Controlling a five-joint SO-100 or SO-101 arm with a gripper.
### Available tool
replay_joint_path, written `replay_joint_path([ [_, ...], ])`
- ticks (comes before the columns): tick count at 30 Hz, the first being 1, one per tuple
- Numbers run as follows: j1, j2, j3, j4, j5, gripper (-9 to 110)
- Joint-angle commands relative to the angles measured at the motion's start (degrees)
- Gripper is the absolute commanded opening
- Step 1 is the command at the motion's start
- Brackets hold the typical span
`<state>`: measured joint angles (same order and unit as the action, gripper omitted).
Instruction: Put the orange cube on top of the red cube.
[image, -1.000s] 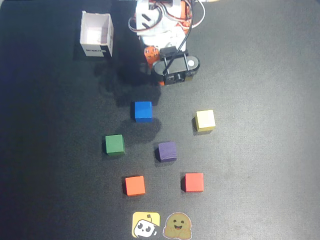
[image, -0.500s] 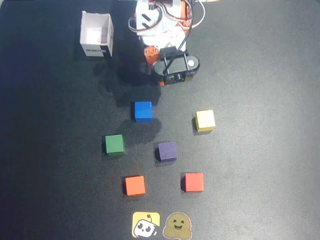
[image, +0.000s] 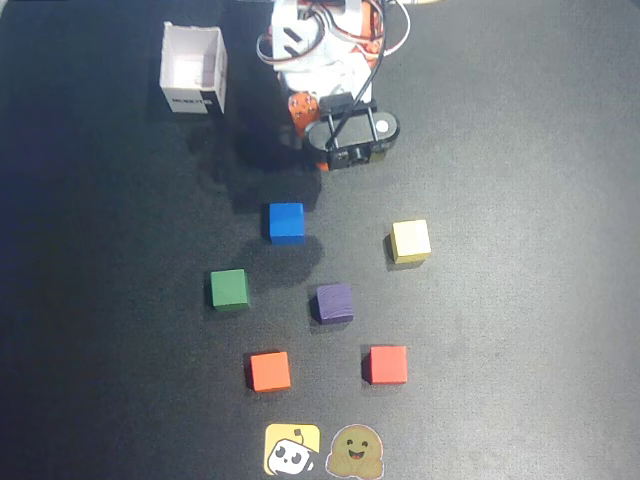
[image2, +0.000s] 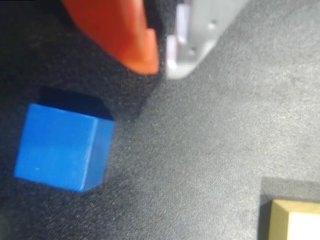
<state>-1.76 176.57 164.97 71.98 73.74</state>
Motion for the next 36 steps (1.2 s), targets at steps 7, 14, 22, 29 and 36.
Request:
replay_joint_path([
  [7,-0.09,0.62,-0.35,-0.26,2.99,2],
  [14,-0.18,0.62,-0.44,-1.05,2.72,11],
  [22,-0.97,-5.27,-3.96,-5.45,4.57,12],
  [29,-0.70,-32.52,-20.65,-9.49,5.71,13],
  [36,0.09,-54.58,-39.90,-9.23,6.50,15],
])
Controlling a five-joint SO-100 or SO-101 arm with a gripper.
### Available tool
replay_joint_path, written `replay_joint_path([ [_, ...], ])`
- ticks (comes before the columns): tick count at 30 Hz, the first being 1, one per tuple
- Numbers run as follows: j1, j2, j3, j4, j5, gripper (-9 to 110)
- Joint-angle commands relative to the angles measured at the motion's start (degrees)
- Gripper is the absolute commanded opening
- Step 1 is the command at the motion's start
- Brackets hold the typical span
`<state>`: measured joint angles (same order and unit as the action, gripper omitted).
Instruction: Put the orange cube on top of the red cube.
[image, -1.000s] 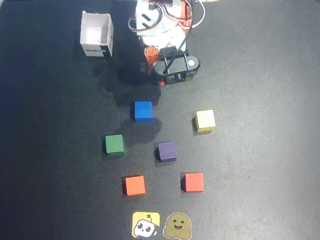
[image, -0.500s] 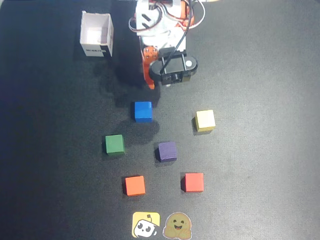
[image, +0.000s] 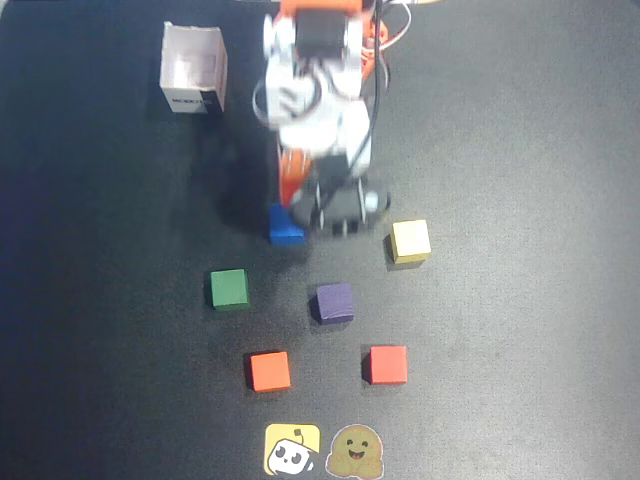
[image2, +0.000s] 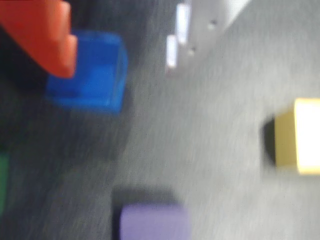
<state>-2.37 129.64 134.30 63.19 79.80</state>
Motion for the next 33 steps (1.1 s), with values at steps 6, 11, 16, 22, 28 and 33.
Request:
replay_joint_path([
  [6,3.43,-25.40,-25.75,1.14,0.44,18],
  [11,4.92,-36.74,-36.91,2.20,0.44,18],
  [16,5.89,-45.35,-44.74,2.02,0.00,18],
  [22,6.59,-53.61,-53.26,1.23,0.00,18],
  [28,6.77,-59.85,-59.77,-0.62,-1.49,18],
  [33,6.50,-63.72,-63.90,-1.23,-2.90,18],
])
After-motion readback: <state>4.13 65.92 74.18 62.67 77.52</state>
